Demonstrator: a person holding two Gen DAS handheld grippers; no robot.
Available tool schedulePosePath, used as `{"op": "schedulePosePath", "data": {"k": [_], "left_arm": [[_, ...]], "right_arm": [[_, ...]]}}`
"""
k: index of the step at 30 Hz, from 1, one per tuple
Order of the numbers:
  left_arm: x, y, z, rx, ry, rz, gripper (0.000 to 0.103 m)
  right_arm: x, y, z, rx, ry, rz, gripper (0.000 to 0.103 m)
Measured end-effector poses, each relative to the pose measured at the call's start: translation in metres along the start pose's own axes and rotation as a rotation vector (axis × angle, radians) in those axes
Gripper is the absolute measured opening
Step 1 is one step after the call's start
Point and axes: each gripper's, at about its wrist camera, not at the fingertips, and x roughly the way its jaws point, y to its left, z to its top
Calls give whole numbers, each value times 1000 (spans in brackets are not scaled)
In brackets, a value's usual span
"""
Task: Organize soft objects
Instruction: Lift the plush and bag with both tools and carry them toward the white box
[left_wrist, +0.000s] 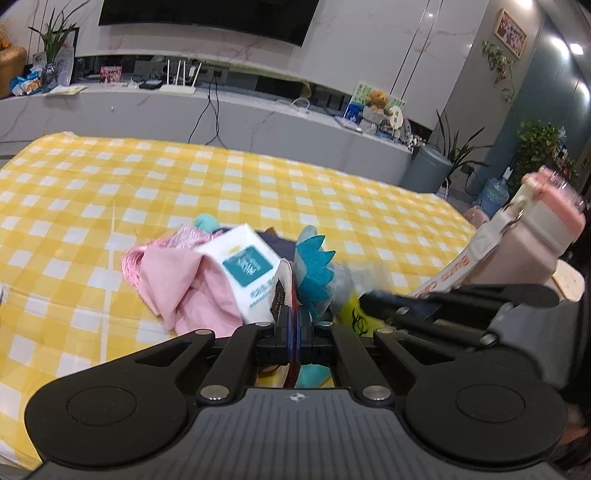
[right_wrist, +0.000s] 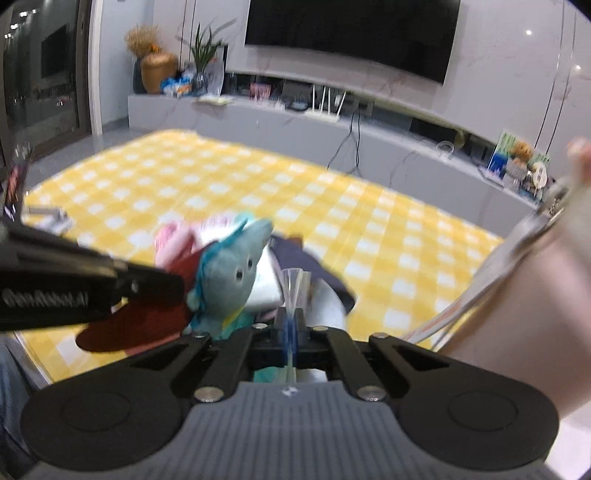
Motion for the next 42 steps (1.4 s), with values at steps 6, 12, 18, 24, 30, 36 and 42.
{"op": "schedulePosePath", "data": {"k": [6, 12, 18, 24, 30, 36, 42], "left_arm": [[-26, -12, 12, 15, -64, -15, 2], [-56, -25, 15, 26, -113, -36, 2], [-84, -39, 9, 27, -142, -85, 2], [-104, -64, 0, 57, -157, -173, 2], [-103, -91, -4, 106, -144, -261, 2], [-86, -119, -10, 155, -98, -347, 2], [-74, -164, -14, 273, -93, -437, 2]], "right_arm": [[-34, -16, 17, 56, -68, 2, 0], [-82, -16, 16, 89, -138, 7, 0], [-136, -16, 4, 124, -200, 17, 0], [-181, -21, -18, 148, -222, 8, 0], [-216, -40, -41, 208, -231, -64, 0], [-240, -64, -63, 271, -228, -174, 0], [-253, -95, -70, 310, -250, -268, 0]]}}
